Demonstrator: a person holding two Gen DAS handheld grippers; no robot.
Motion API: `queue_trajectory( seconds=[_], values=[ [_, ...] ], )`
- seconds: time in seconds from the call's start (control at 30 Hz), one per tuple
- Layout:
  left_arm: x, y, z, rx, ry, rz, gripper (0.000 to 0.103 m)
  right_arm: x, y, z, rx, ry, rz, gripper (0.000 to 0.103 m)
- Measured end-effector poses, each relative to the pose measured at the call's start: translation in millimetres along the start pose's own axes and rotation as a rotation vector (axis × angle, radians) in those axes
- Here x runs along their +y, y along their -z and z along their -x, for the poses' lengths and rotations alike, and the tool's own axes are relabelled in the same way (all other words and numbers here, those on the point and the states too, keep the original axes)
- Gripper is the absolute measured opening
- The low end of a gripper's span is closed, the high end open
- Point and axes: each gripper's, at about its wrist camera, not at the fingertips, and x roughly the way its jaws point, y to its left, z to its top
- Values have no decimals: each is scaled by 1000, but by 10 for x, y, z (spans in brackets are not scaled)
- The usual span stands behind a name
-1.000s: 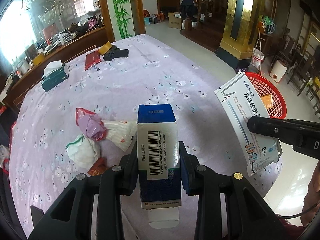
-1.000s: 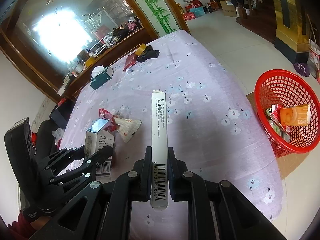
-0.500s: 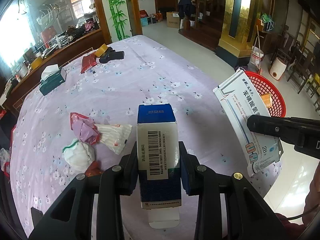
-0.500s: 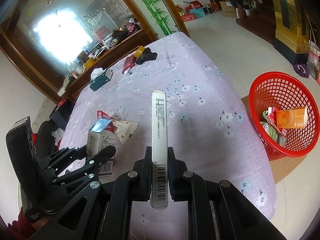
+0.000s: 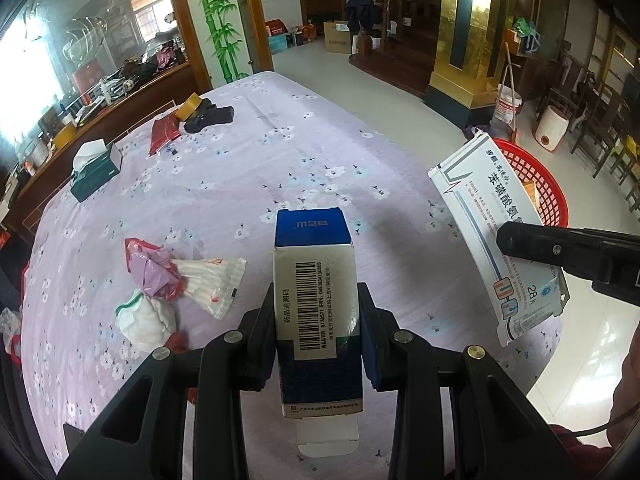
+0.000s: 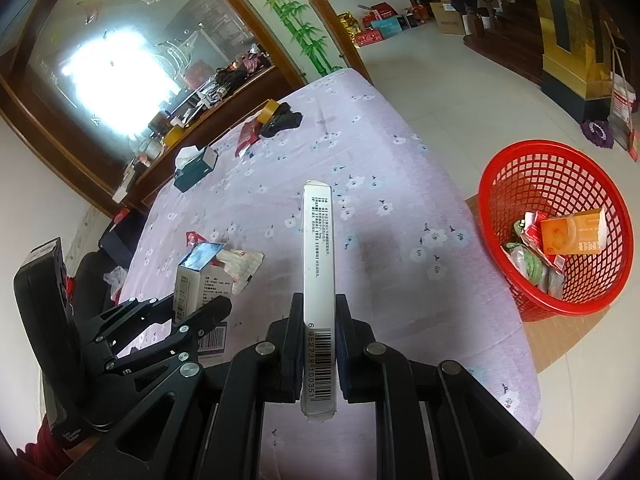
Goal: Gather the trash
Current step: 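Carry both medicine boxes with both tools over the red wastebasket, then open the left tool to drop its box while the right tool drops its box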
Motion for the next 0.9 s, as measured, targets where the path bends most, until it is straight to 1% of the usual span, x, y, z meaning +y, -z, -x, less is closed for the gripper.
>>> queue_trajectory(
  seconds=[0.23,0.43,0.57,0.63,0.8,0.9],
  values=[
    [-141,-88,-54,5,23,-18,33,-123,-21,95,-16,8,-19,14],
    [-319,-303,-58,1,90,-36,33,-350,-105,270,-58,27,-63,14],
    [-562,-522,-42,-15,162,-69,33,-614,-190,496,-118,59,-121,14],
    [-708,-631,-55,-19,199,-84,33,-807,-230,630,-150,85,-161,14],
    [-1135,-941,-173,1,325,-102,34,-1229,-319,848,-198,151,-248,14],
    [-1392,-1098,-298,13,363,-114,34,-1449,-376,930,-215,186,-280,14]
  ],
)
